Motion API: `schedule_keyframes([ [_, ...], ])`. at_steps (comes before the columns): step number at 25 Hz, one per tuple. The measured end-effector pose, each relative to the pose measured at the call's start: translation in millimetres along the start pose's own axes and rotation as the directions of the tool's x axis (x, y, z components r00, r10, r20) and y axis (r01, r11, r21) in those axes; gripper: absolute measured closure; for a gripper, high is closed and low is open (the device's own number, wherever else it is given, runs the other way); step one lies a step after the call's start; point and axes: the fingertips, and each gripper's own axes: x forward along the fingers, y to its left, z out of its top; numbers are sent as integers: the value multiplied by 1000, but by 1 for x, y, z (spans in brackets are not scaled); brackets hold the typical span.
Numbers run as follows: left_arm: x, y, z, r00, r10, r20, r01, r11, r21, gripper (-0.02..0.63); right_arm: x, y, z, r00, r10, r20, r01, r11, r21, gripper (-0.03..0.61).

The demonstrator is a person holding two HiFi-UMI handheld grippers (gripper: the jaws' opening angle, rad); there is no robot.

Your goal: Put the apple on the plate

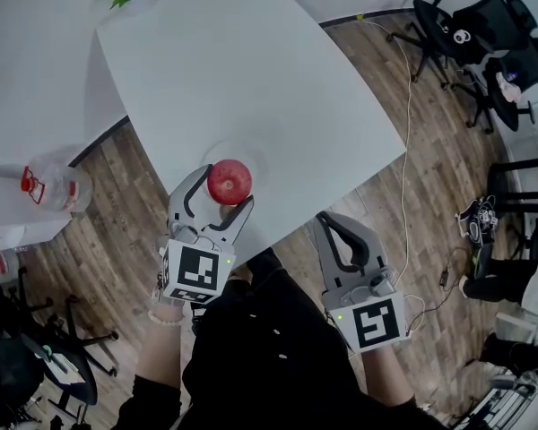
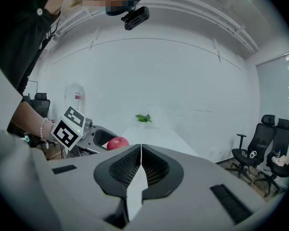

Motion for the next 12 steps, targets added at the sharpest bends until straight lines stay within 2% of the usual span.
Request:
schedule_keyframes([
  [12,45,0,-38,996,-27,-88,26,1000,-12,259,23,-16,-15,998,41,-39,-41,999,8,535],
])
